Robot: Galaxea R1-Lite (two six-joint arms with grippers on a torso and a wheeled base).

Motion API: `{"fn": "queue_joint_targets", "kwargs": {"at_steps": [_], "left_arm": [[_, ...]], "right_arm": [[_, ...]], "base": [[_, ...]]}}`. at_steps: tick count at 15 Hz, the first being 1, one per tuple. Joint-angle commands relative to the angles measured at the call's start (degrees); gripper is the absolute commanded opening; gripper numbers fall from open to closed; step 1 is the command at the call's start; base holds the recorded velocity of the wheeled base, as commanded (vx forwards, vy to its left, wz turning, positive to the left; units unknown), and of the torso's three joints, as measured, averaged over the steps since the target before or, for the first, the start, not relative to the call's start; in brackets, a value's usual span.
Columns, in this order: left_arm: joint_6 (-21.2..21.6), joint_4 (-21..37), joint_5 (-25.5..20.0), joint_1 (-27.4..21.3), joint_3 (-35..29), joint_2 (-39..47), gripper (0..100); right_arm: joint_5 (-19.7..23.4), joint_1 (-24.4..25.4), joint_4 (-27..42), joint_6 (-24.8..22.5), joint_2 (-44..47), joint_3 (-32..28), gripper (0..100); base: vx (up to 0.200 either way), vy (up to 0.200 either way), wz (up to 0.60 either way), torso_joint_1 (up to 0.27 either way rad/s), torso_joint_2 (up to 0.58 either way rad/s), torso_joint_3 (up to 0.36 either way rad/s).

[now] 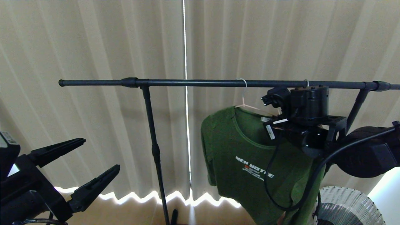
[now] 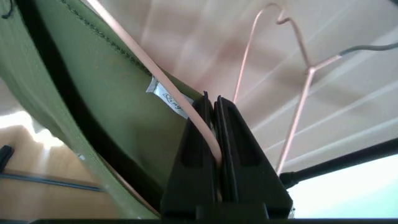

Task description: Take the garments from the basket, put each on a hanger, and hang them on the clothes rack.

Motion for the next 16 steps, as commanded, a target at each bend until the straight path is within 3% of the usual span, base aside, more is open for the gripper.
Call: {"fn": "queue_joint_targets", "kwargs": {"at_steps": [1,2,3,5,7,9,13,16], "left_arm": [[0.0,0.0,0.0,0.0,0.0,0.0,100],[0.0,0.0,0.0,0.0,0.0,0.0,100],[0.0,0.0,0.0,0.0,0.0,0.0,100],[0.0,0.0,0.0,0.0,-0.1,0.0,100],[0.0,0.0,0.0,0.1,0.0,0.0,100],[0.0,0.0,0.0,0.1,0.0,-0.1,100],[-0.1,0.0,0.1,0.4,0.1,0.0,100],[0.0,0.1,0.3,0.7,0.8,-0.1,100]], "right_arm": [[0.1,0.1,0.0,0.1,0.1,0.1,0],[0.3,0.1,0.0,0.1,0.1,0.2,0],[0.6,0.2,0.0,0.1,0.1,0.3,100],[2.1,1.3,-0.2,0.5,0.0,0.5,100],[7.4,2.7,-1.5,6.0,-0.3,1.2,100],[11.8,3.1,-1.9,7.3,-0.6,1.8,100],[14.6,3.1,-10.6,7.1,-3.8,6.5,100],[15.5,2.8,-11.7,8.3,-10.8,12.3,100]], "base": [[0.000,0.000,0.00,0.000,0.00,0.000],[0.000,0.000,0.00,0.000,0.00,0.000],[0.000,0.000,0.00,0.000,0.00,0.000],[0.000,0.000,0.00,0.000,0.00,0.000],[0.000,0.000,0.00,0.000,0.00,0.000],[0.000,0.000,0.00,0.000,0.00,0.000],[0.000,0.000,0.00,0.000,0.00,0.000],[0.000,0.000,0.00,0.000,0.00,0.000]]}}
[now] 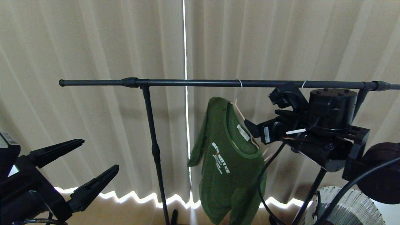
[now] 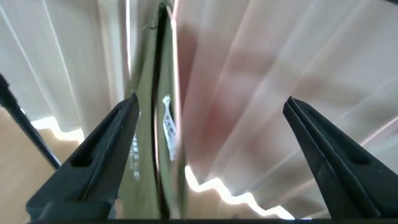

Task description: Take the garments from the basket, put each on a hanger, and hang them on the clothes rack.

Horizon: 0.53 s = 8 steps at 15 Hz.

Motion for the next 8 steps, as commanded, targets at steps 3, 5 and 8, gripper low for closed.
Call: {"fn": "queue_joint_targets", "kwargs": {"at_steps": [3,5,8], "left_arm": [[0.0,0.0,0.0,2.7,0.8,-0.1,100],[0.1,0.3,0.0,6.1,1.2,-1.8,100],[0.1,0.4,0.0,7.5,3.4,-2.8,100]], "right_arm": [[0.4,-0.4,0.6,2.9,-12.6,8.3,100],[0.4,-0.6,0.1,4.0,-16.1,13.2,100],[0.3,-1.0,0.1,4.7,-19.0,17.5,100]], "base": [[0.000,0.000,0.00,0.000,0.00,0.000],[0.000,0.000,0.00,0.000,0.00,0.000],[0.000,0.000,0.00,0.000,0.00,0.000]]}}
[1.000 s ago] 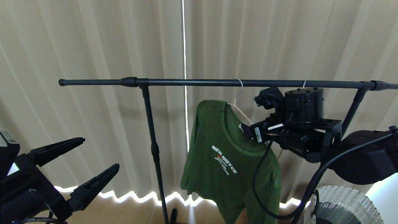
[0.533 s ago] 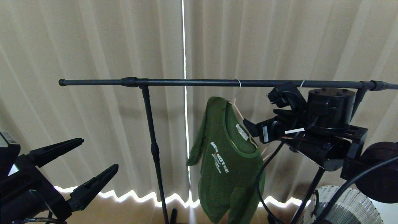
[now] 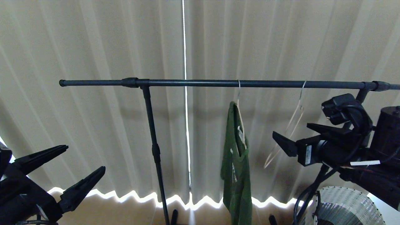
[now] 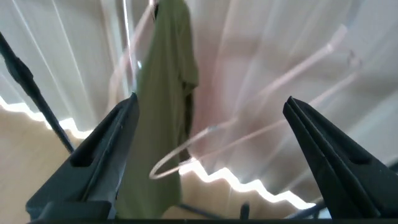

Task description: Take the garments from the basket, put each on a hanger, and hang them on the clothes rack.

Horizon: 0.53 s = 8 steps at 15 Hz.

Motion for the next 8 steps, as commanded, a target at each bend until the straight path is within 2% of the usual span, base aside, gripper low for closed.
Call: {"fn": "queue_joint_targets", "kwargs": {"at_steps": [1,5,8], "left_arm": [[-0.1,0.0,0.0,0.7,0.7,-0.6,100],[-0.1,0.1,0.5,0.9,1.5,0.0,100],[-0.3,0.0,3.1,1.0,2.6,0.4,100]], "right_arm": [[-0.1,-0.3,0.0,0.2,-3.9,3.0,100],[-0.9,-2.4,-0.2,0.2,-6.8,6.7,100],[-0.8,-5.2,-0.1,0.1,-8.5,10.3,100]], "base": [[0.000,0.000,0.00,0.000,0.00,0.000],[0.000,0.000,0.00,0.000,0.00,0.000],[0.000,0.000,0.00,0.000,0.00,0.000]]}}
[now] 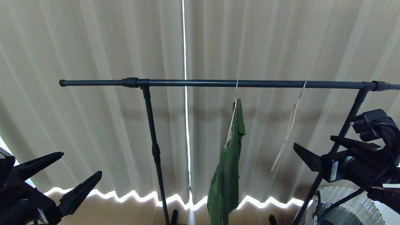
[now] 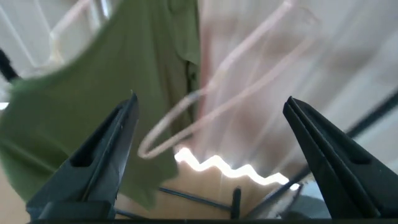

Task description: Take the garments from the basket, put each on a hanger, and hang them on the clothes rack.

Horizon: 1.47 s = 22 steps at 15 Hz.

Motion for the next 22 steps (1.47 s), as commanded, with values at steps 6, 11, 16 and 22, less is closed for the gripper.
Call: {"fn": "queue_joint_targets", "kwargs": {"at_steps": [6,11,16,22], "left_arm": [[0.1,0.0,0.9,5.2,0.7,0.3,100],[0.2,0.0,0.7,5.3,0.5,0.3,100],[0.3,-0.3,0.6,4.8,0.4,2.7,100],[0.3,-0.4,0.3,4.8,0.8,2.3,100]], "right_arm": [[0.7,-3.6,-0.2,-0.7,-5.3,9.4,100],[0.0,-3.6,-0.1,-4.3,-5.5,9.9,100],[0.2,-3.6,-0.1,-7.2,-5.3,10.7,100],[0.2,-3.6,0.0,-10.5,-7.1,12.4,100]], "base": [[0.000,0.000,0.00,0.000,0.00,0.000],[0.000,0.000,0.00,0.000,0.00,0.000],[0.000,0.000,0.00,0.000,0.00,0.000],[0.000,0.000,0.00,0.000,0.00,0.000]]}}
